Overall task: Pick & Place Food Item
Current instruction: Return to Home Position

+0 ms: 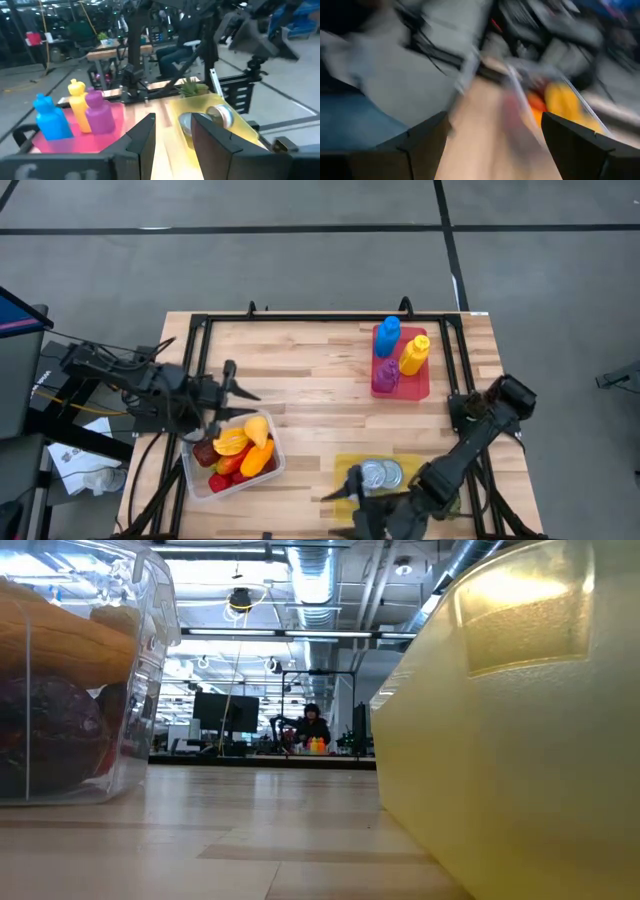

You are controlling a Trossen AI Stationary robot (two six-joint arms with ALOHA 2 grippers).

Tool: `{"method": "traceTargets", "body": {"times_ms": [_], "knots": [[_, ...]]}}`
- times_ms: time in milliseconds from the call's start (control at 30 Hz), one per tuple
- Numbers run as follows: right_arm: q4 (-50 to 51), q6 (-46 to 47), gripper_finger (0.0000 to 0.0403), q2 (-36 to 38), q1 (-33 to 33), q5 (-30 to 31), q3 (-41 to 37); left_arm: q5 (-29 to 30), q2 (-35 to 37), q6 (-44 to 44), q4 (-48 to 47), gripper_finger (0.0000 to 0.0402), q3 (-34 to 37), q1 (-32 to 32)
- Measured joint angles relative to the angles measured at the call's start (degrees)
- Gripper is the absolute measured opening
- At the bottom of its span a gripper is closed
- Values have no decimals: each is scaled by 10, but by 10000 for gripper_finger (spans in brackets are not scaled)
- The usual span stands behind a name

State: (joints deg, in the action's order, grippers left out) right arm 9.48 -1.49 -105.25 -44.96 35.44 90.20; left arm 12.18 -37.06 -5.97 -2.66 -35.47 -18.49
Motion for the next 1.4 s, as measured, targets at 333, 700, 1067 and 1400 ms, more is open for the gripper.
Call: {"method": "traceTargets", "body": {"times_ms": [333, 700, 1067, 1400], "knots": [[-417, -95, 309, 21, 130, -278, -207, 59, 161, 20, -16, 118, 137, -47], [-509, -76, 309, 276, 155, -311, -488, 60, 225, 7, -25, 118, 170, -47], [-600, -89, 309, 578, 150, -280, -814, 125, 227, 13, -40, 118, 177, -47], [-519, -57, 309, 737, 142, -288, -895, 134, 218, 72, -1, 118, 177, -46]]}}
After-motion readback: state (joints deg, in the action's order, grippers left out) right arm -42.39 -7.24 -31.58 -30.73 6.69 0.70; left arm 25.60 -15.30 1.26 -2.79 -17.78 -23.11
